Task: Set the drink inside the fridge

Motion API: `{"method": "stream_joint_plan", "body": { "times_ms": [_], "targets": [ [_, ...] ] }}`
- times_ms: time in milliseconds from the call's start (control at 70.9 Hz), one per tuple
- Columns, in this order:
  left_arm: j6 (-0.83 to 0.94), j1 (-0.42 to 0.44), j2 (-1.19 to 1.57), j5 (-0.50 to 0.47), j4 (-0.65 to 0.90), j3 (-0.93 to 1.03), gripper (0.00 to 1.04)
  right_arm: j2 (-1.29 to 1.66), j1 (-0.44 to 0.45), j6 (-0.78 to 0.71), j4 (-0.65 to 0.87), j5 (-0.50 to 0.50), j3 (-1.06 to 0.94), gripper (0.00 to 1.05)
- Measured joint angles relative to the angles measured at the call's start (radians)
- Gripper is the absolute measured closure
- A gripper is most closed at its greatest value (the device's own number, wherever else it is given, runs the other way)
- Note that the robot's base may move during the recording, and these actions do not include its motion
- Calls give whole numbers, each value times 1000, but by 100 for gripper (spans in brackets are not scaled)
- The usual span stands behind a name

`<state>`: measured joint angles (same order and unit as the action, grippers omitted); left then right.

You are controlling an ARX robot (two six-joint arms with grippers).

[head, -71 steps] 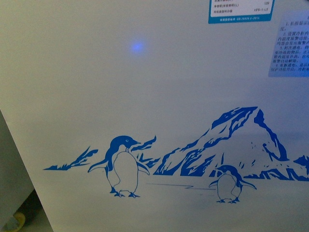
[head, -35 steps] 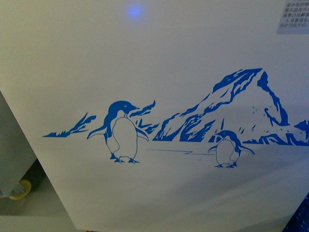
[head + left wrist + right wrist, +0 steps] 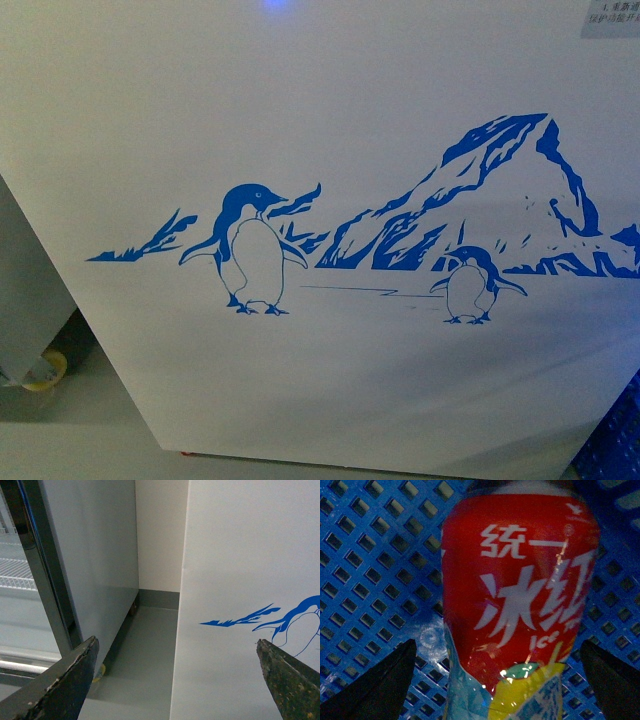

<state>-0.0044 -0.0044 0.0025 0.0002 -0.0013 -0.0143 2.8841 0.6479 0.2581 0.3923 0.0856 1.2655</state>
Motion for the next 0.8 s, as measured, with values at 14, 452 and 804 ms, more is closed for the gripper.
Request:
{"method": "stream_joint_plan", "body": {
  "times_ms": [14,452,804],
  "targets": [
    [0,0,0,0,0,0,8,3,-2,0,-3,0,5,7],
    [0,0,0,0,0,0,8,83,-24,-23,-38,17,78,7],
    [0,0,0,0,0,0,8,76,-15,-31,-4,18,48,50]
  ]
}}
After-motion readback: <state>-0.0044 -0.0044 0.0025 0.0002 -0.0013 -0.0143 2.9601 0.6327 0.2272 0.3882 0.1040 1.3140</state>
